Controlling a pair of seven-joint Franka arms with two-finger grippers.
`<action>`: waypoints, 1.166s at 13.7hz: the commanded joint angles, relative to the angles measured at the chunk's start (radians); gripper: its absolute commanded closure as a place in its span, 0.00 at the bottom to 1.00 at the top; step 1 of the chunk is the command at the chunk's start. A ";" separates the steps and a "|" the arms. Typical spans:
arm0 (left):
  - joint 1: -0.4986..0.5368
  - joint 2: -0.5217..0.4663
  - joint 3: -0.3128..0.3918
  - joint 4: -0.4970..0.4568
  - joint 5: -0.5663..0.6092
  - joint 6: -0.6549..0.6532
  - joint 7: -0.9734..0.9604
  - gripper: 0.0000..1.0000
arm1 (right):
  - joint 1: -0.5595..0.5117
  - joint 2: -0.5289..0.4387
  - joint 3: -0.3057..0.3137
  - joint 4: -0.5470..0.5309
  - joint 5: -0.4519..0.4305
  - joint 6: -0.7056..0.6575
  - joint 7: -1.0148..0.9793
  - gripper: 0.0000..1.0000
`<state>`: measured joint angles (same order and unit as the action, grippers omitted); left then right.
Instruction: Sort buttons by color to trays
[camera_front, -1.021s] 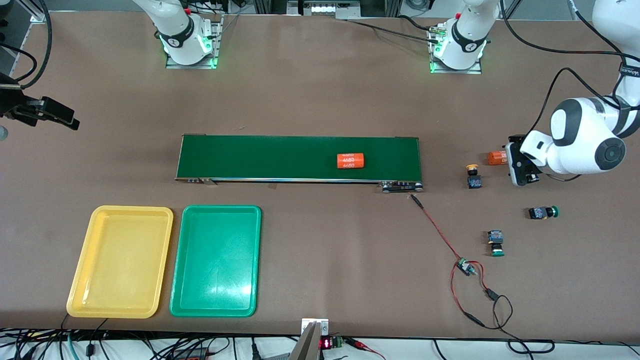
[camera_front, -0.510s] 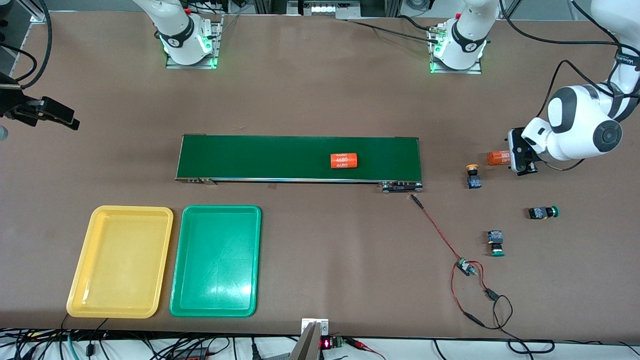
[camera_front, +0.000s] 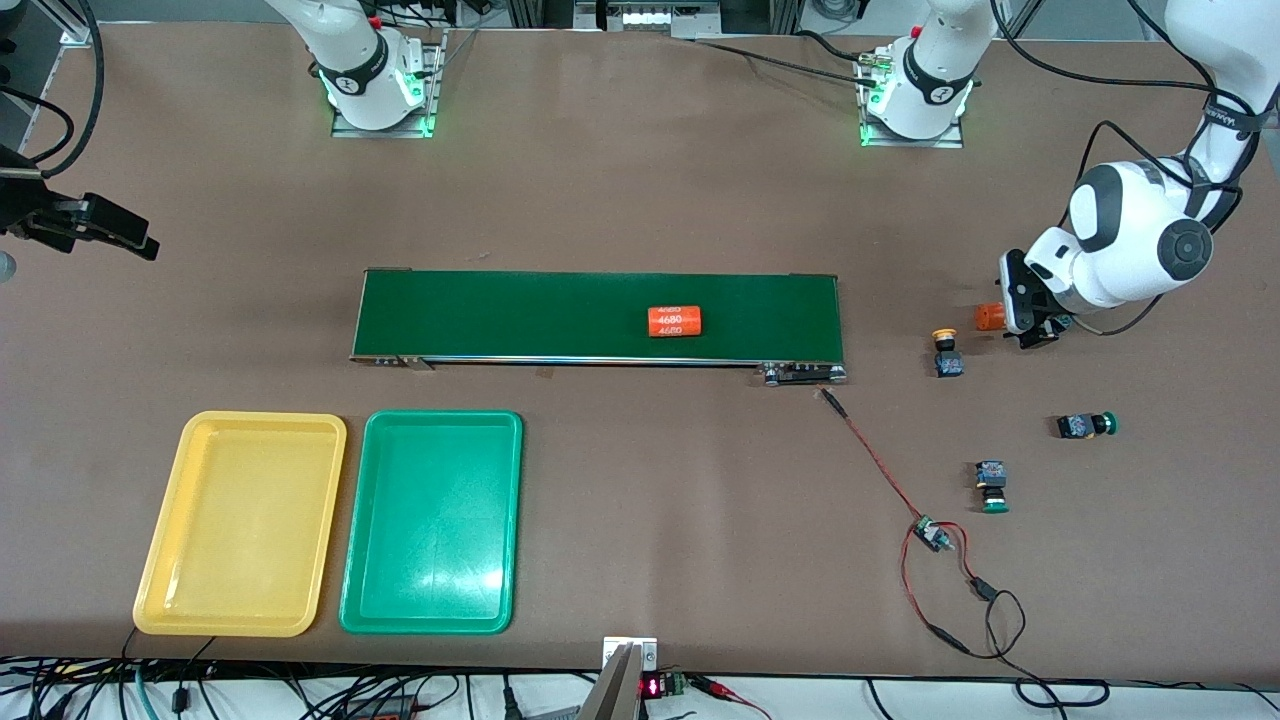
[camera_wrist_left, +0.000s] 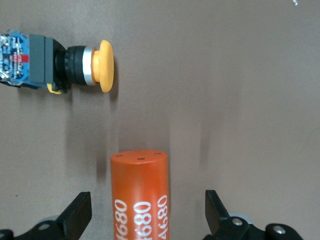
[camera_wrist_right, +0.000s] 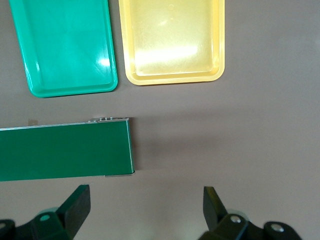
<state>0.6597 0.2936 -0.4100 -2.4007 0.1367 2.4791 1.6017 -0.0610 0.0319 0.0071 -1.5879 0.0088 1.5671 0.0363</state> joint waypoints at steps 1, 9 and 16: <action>0.026 -0.011 -0.007 -0.026 -0.023 0.052 0.078 0.00 | -0.002 0.000 0.001 0.011 0.017 -0.001 -0.001 0.00; 0.038 0.016 -0.007 -0.026 -0.023 0.081 0.087 0.12 | -0.002 0.000 0.001 0.011 0.017 -0.001 -0.001 0.00; 0.027 0.013 -0.007 -0.021 -0.019 0.115 0.211 1.00 | -0.002 0.000 0.001 0.011 0.017 -0.001 -0.001 0.00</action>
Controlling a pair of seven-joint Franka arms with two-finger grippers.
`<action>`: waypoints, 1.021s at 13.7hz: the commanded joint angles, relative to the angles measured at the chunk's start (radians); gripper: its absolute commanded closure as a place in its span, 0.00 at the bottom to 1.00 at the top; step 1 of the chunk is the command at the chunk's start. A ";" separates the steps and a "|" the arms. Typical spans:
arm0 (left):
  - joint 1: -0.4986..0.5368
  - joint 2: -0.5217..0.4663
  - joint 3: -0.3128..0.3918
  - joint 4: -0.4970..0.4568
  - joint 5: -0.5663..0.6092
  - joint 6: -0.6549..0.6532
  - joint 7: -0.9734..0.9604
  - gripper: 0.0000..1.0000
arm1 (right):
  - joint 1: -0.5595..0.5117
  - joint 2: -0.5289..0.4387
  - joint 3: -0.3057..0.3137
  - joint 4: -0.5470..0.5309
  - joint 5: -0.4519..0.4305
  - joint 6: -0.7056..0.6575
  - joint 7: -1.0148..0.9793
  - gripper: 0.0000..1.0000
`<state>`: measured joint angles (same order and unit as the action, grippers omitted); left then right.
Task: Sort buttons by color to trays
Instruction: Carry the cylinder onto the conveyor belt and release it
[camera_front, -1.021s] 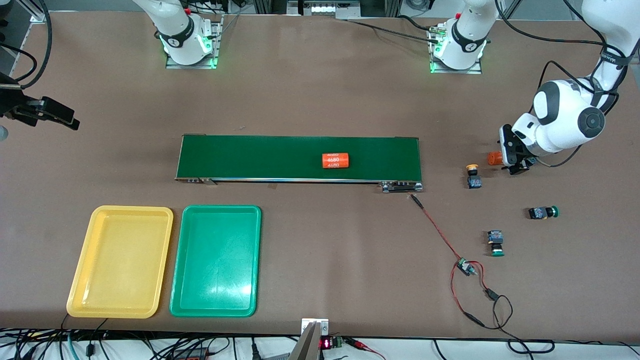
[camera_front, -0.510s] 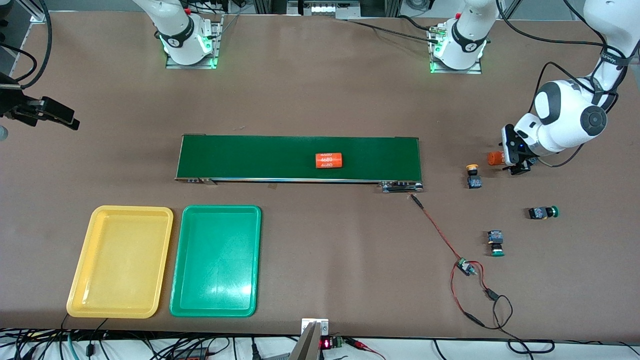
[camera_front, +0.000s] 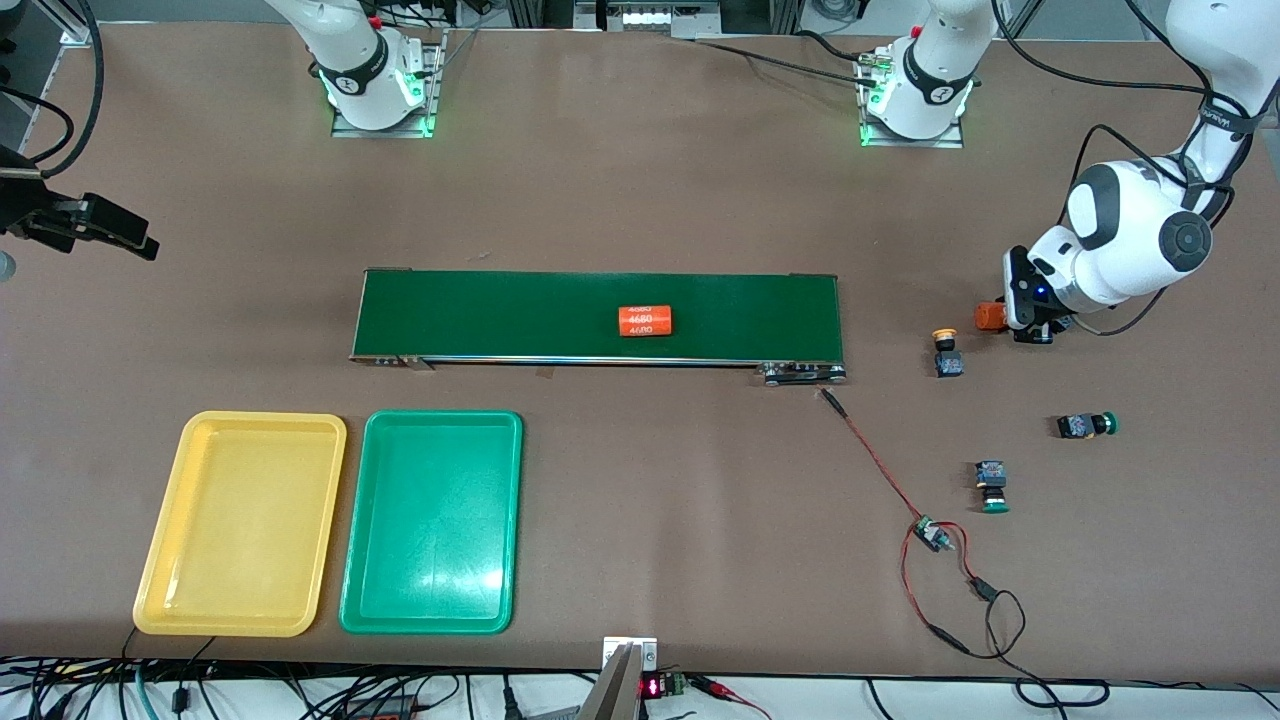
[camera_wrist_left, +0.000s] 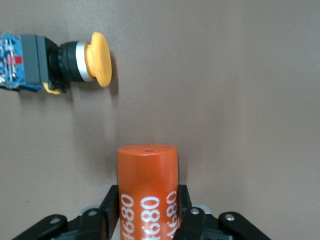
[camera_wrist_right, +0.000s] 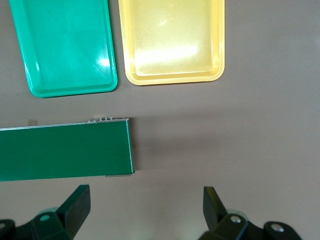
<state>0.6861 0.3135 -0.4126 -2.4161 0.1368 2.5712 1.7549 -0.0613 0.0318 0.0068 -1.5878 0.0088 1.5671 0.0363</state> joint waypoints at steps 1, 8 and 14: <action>0.001 -0.011 -0.005 -0.005 -0.019 0.023 0.064 1.00 | -0.002 0.000 0.001 0.011 0.017 -0.001 0.000 0.00; -0.130 -0.151 -0.009 0.075 -0.110 -0.198 0.046 1.00 | -0.002 0.000 0.001 0.011 0.017 -0.001 0.000 0.00; -0.331 -0.175 -0.012 0.127 -0.253 -0.264 0.028 1.00 | -0.002 0.000 0.001 0.011 0.017 -0.001 -0.001 0.00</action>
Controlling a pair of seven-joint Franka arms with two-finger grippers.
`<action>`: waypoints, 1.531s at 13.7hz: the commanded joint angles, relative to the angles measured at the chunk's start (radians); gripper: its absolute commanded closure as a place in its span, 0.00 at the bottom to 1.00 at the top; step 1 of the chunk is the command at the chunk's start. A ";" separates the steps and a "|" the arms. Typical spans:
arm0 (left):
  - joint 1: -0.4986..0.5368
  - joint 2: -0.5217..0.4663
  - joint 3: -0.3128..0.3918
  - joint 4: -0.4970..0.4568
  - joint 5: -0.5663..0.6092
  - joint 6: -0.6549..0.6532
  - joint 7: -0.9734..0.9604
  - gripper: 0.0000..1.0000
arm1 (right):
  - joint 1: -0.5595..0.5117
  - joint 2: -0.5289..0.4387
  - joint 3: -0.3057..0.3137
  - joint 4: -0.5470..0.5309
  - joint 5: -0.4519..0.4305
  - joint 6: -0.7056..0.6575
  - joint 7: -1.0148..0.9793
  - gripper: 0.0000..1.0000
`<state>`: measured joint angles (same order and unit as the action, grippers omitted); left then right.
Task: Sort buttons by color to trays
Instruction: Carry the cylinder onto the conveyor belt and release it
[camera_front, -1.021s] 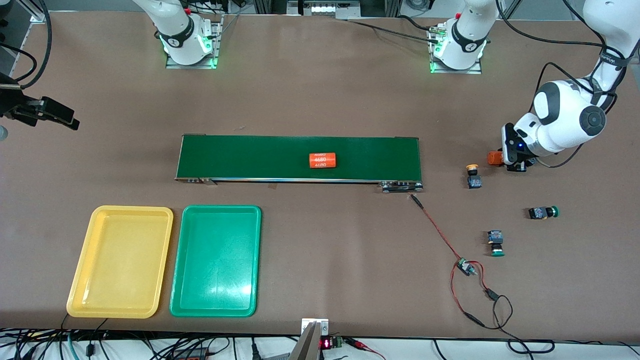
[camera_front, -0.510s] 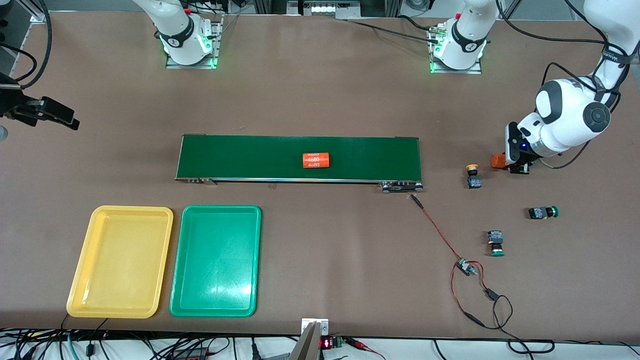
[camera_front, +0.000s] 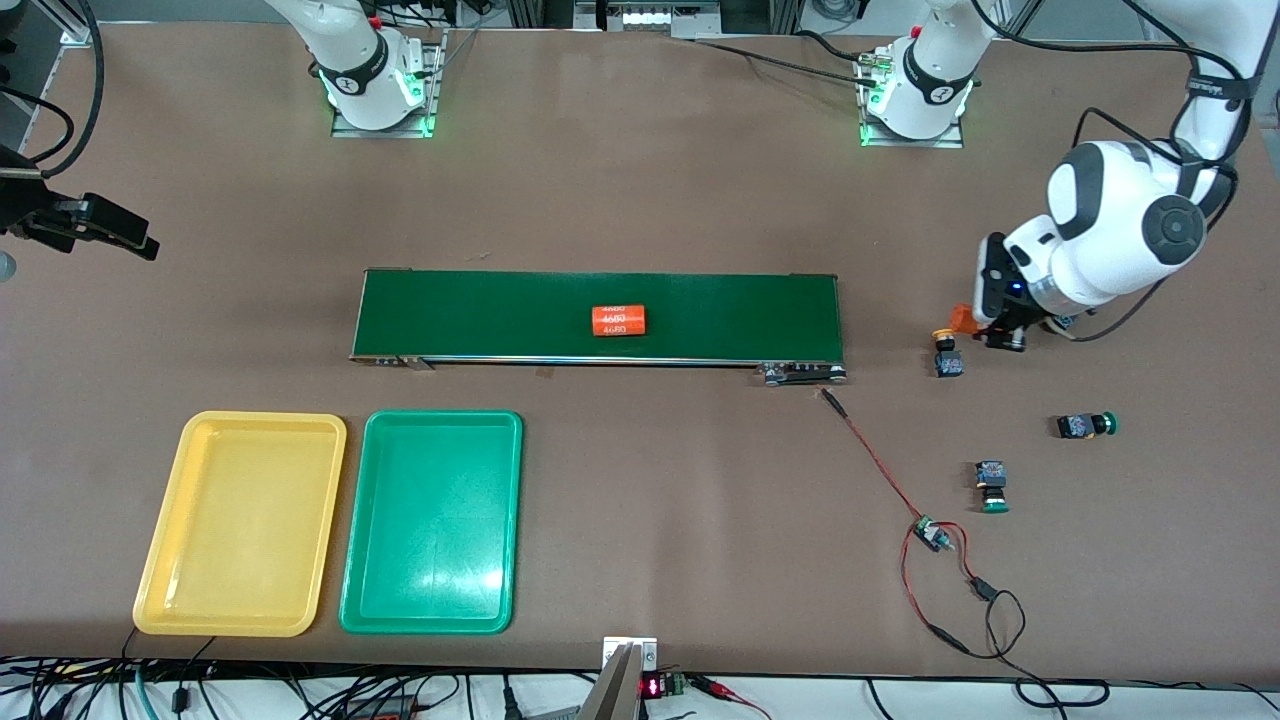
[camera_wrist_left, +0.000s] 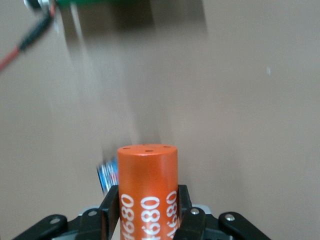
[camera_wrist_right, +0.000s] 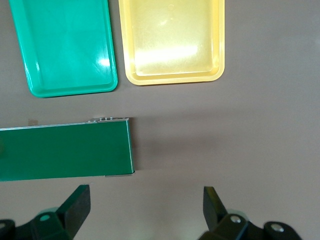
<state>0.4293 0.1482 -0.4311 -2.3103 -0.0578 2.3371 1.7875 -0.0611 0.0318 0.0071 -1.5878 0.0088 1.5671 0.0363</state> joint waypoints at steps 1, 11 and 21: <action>-0.116 -0.012 0.006 0.037 -0.082 -0.030 -0.028 1.00 | -0.002 0.000 0.001 0.011 0.017 -0.001 -0.001 0.00; -0.443 0.043 0.008 0.123 -0.116 -0.016 -0.333 1.00 | -0.003 0.000 -0.001 0.011 0.017 -0.001 -0.001 0.00; -0.488 0.163 0.012 0.138 -0.102 0.097 -0.344 0.64 | -0.005 0.002 -0.001 0.011 0.017 -0.004 -0.001 0.00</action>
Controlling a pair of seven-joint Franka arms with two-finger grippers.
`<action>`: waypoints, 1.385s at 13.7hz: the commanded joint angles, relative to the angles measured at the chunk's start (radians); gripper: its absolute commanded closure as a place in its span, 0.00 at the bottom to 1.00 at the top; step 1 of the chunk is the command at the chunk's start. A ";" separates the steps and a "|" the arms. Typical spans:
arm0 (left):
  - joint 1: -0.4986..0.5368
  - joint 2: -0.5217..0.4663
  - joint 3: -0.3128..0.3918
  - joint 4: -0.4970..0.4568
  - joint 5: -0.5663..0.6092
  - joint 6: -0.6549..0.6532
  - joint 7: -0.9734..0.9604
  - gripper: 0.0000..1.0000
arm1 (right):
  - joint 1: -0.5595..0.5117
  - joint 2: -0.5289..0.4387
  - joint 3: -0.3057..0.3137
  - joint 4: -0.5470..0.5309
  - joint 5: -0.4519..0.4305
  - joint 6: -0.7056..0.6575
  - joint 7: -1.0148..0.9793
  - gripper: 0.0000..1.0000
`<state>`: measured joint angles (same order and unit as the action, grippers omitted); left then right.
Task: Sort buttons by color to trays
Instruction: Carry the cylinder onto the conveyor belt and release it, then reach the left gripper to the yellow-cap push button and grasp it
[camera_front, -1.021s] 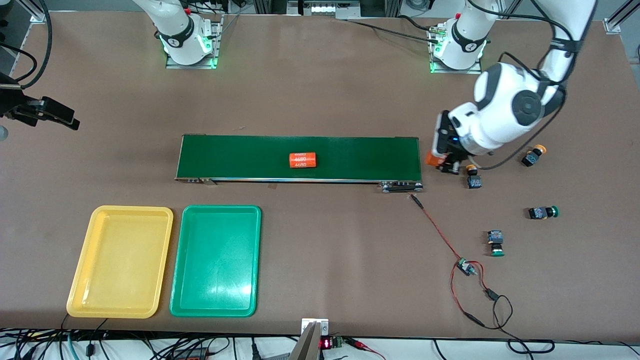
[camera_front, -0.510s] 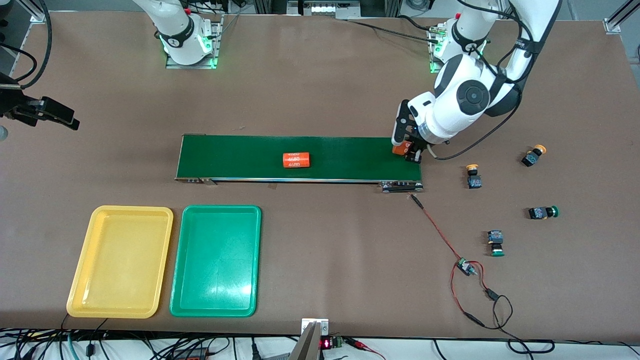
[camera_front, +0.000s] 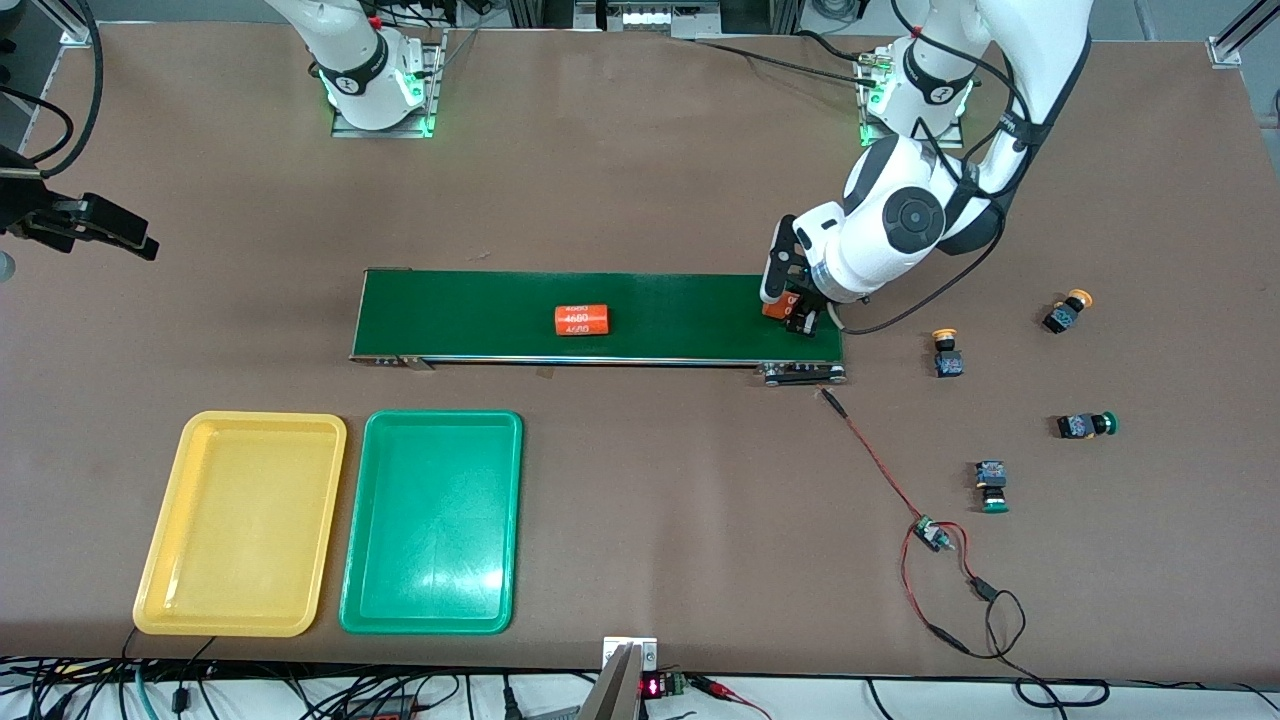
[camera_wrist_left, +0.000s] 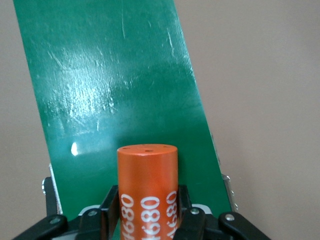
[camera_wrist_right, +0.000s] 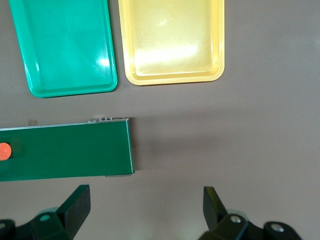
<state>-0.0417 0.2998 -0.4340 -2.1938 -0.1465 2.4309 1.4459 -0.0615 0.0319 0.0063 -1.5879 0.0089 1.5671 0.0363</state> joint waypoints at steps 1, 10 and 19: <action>-0.017 0.012 0.017 0.023 -0.015 0.003 -0.010 0.01 | -0.004 0.000 0.000 0.011 0.017 -0.004 -0.001 0.00; 0.147 -0.157 0.021 0.078 -0.016 -0.177 -0.110 0.00 | -0.004 0.002 0.000 0.011 0.017 -0.005 -0.003 0.00; 0.237 -0.123 0.282 0.166 -0.013 -0.259 -0.457 0.00 | -0.004 0.002 0.000 0.011 0.017 -0.004 -0.003 0.00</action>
<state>0.2087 0.1593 -0.1916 -2.0456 -0.1466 2.2061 1.1504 -0.0617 0.0320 0.0056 -1.5879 0.0089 1.5670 0.0363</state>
